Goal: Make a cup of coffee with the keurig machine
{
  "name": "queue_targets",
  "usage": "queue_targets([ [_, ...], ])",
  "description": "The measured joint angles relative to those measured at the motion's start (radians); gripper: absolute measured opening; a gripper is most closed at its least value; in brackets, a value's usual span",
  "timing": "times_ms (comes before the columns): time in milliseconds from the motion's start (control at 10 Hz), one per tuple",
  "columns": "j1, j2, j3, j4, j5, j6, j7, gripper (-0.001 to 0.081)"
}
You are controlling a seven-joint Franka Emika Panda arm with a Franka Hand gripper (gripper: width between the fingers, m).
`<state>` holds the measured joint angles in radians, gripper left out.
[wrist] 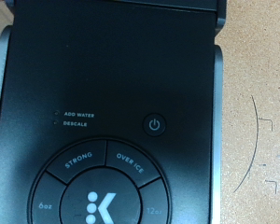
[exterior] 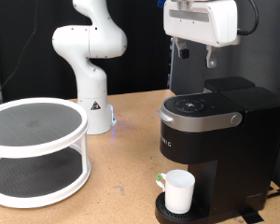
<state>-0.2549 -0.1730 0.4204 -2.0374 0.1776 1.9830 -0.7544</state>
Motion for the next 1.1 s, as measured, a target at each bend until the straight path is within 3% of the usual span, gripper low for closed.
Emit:
queue_targets([
  [700,0.0,0.047,0.002,-0.011,-0.042,0.008,0.005,0.0779],
  [800,0.0,0.048,0.002,-0.021,-0.044,0.022,0.005,0.0614],
  [900,0.001,0.048,0.003,-0.036,-0.045,0.044,0.005,0.0614],
  [1000,0.001,0.047,0.003,-0.057,-0.045,0.085,0.005,0.0476],
  [1100,0.001,0.043,0.003,-0.087,-0.045,0.142,0.006,0.0476],
])
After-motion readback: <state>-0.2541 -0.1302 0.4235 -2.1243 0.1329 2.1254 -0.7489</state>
